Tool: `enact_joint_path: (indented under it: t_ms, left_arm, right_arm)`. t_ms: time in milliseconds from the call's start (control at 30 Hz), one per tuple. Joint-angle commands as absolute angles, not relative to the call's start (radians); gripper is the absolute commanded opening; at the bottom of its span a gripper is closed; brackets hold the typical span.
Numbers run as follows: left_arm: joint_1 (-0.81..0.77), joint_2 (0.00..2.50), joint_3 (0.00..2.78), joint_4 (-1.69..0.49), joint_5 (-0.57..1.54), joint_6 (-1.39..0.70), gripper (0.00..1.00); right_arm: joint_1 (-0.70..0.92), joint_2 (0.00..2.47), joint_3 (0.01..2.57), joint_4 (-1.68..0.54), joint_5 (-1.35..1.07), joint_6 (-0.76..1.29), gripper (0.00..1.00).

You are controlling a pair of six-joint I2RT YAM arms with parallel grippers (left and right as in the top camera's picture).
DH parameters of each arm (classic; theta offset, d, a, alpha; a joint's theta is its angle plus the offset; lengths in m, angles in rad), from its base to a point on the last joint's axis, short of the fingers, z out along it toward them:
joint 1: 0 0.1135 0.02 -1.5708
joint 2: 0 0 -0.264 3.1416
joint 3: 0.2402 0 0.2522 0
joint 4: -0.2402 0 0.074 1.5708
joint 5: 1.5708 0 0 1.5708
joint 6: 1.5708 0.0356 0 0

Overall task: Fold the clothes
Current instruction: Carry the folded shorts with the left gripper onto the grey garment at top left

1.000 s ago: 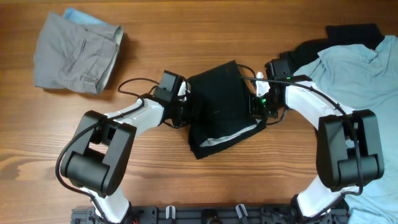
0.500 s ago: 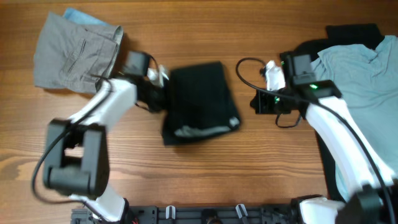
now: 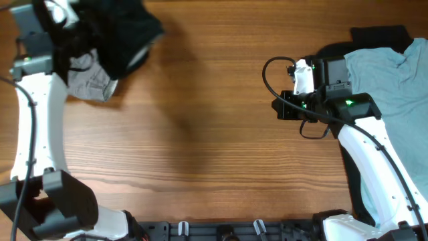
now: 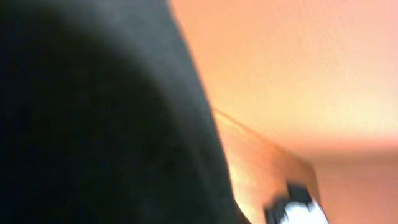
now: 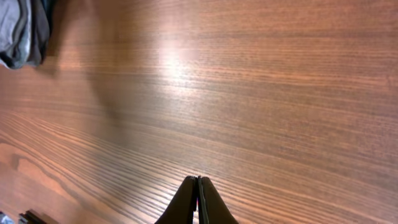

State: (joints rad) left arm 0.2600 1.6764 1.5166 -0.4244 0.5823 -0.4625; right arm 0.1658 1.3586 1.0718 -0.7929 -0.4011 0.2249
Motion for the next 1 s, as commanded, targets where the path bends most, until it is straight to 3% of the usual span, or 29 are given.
enact_joint_path:
  t_ms: [0,167,200,267,300,333,567,733,967]
  left_arm:
    - [0.363,1.76,1.526,-0.37,0.481,-0.57,0.04]
    - [0.44,1.897,1.526,-0.373,0.431,-0.615,0.04]
    - [0.451,1.934,1.526,-0.373,0.392,-0.614,0.17]
    - [0.463,1.991,1.526,-0.375,0.351,-0.613,0.72]
    - [0.468,2.016,1.526,-0.38,0.35,-0.605,0.93]
    - [0.476,2.036,1.526,-0.408,0.35,-0.598,1.0]
    - [0.542,1.99,1.526,-0.626,0.347,-0.451,1.0]
    - [0.599,1.83,1.526,-0.793,0.425,-0.377,1.0]
    - [0.582,1.557,1.526,-0.849,0.43,-0.26,1.0]
  right_arm:
    - [0.171,1.369,1.081,-0.81,-0.388,0.239,0.05]
    - [0.171,1.369,1.081,-0.833,-0.388,0.242,0.05]
    - [0.171,1.369,1.081,-0.836,-0.388,0.253,0.05]
    - [0.171,1.369,1.081,-0.839,-0.388,0.266,0.05]
    - [0.171,1.369,1.081,-0.841,-0.388,0.265,0.05]
    - [0.171,1.369,1.081,-0.844,-0.388,0.265,0.05]
    - [0.171,1.369,1.081,-0.863,-0.388,0.265,0.05]
    - [0.171,1.369,1.081,-0.872,-0.388,0.265,0.04]
    - [0.171,1.328,1.081,-0.869,-0.388,0.264,0.04]
